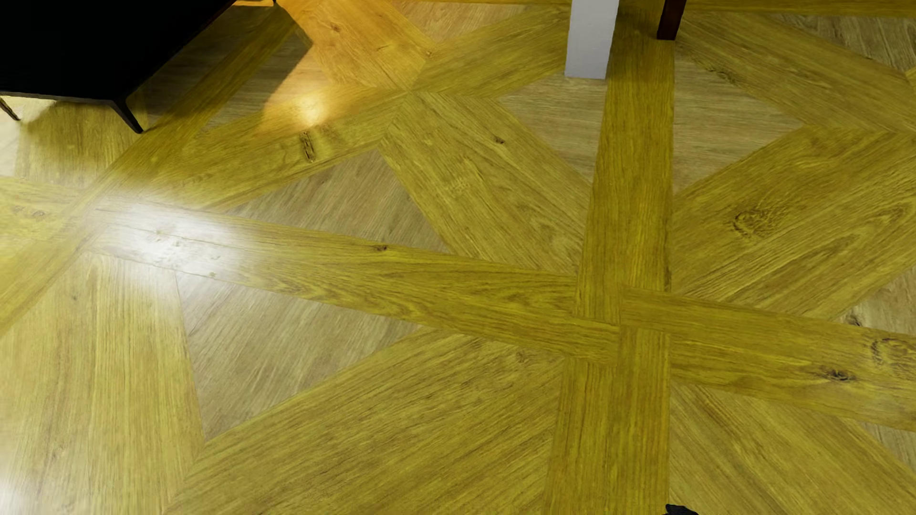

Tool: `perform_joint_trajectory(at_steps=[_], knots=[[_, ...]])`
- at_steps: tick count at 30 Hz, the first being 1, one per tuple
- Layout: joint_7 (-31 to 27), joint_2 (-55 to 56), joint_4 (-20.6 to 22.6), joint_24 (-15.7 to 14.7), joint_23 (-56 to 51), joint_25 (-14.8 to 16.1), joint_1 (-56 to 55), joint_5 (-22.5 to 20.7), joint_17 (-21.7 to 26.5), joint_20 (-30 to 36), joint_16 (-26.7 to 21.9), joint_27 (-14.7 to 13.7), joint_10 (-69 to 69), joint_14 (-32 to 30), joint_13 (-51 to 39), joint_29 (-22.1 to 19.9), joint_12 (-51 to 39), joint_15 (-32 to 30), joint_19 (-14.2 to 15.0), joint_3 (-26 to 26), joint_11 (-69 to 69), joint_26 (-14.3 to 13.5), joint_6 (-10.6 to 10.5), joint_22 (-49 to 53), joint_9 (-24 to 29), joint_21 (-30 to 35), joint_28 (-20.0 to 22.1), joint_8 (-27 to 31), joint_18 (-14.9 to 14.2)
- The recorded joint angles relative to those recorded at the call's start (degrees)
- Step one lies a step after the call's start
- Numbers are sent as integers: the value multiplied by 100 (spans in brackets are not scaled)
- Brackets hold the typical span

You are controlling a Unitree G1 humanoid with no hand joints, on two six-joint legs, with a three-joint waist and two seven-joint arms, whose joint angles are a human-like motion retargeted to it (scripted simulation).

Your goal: Walk to the dark shelves

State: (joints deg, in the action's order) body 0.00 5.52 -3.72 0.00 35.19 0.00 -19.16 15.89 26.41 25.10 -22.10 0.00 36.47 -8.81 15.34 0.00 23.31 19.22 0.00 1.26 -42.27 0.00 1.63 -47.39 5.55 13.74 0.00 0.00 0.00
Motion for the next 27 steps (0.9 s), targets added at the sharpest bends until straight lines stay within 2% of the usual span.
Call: perform_joint_trajectory(at_steps=[2, 4, 8, 10, 12, 14, 17, 19, 20, 23, 25, 26, 27], knots=[[0, -9, -41, 0, -395, 0, -57, 121, 17, 245, 64, 0, -27, 489, -72, 0, 111, 80, 0, 9, -124, 0, 42, -86, 65, 159, 0, 0, 0], [0, -180, -207, 0, -718, 0, -370, 100, -54, 425, 144, 0, 221, 478, 7, 0, 165, 83, 0, 57, -55, 0, 69, -165, 32, 165, 0, 0, 0], [0, -1137, -424, 0, -785, 0, -860, -55, -205, 440, 262, 0, 1000, -791, 321, 0, 331, -234, 0, 465, 446, 0, 150, -164, -41, 146, 0, 0, 0], [0, -1342, -251, 0, -519, 0, -1045, 46, -223, 343, 296, 0, 1298, -933, 444, 0, 360, -453, 0, 719, 269, 0, 164, -212, -97, 174, 0, 0, 0], [0, -1154, 141, 0, -31, 0, -1007, 342, -307, 383, 283, 0, 1591, -490, 527, 0, 200, -753, 0, 679, -588, 0, 212, -302, -61, 129, 0, 0, 0], [0, -644, 540, 0, 550, 0, -620, 215, -396, 185, 207, 0, 1524, 249, 667, 0, -34, -652, 0, 256, -1913, 0, 179, -331, 23, 95, 0, 0, 0], [0, 815, 1269, 0, 1064, 0, 500, -506, -454, -269, -2, 0, 441, 1489, 1030, 0, -663, -403, 0, -586, -2794, 0, 229, 153, 27, 479, 0, 0, 0], [0, 1750, 1555, 0, 1225, 0, 1739, -925, -433, -447, -173, 0, -611, 2397, 1281, 0, -967, -400, 0, -1059, -2254, 0, 227, 741, 57, 803, 0, 0, 0], [0, 2216, 1538, 0, 1302, 0, 2289, -1063, -419, -517, -235, 0, -1019, 2803, 1403, 0, -1101, -455, 0, -1394, -1835, 0, 196, 970, 17, 891, 0, 0, 0], [0, 3297, 1326, 0, 1688, 0, 3562, -948, -291, -542, -433, 0, -1479, 3573, 1458, 0, -1608, -923, 0, -2127, -234, 0, 51, 1705, 6, 1084, 0, 0, 0], [0, 3590, 1103, 0, 1882, 0, 4219, -833, -163, -269, -538, 0, -1539, 3603, 1424, 0, -1888, -888, 0, -2504, 664, 0, 9, 1858, -8, 1110, 0, 0, 0], [0, 3680, 912, 0, 1997, 0, 4403, -799, -125, -102, -540, 0, -1458, 3269, 1374, 0, -1939, -729, 0, -2710, 602, 0, -30, 1764, -48, 1144, 0, 0, 0], [0, 3716, 710, 0, 2124, 0, 4486, -844, -92, 72, -484, 0, -1194, 2670, 1312, 0, -1912, -626, 0, -2866, 219, 0, -128, 1556, -71, 1175, 0, 0, 0]])
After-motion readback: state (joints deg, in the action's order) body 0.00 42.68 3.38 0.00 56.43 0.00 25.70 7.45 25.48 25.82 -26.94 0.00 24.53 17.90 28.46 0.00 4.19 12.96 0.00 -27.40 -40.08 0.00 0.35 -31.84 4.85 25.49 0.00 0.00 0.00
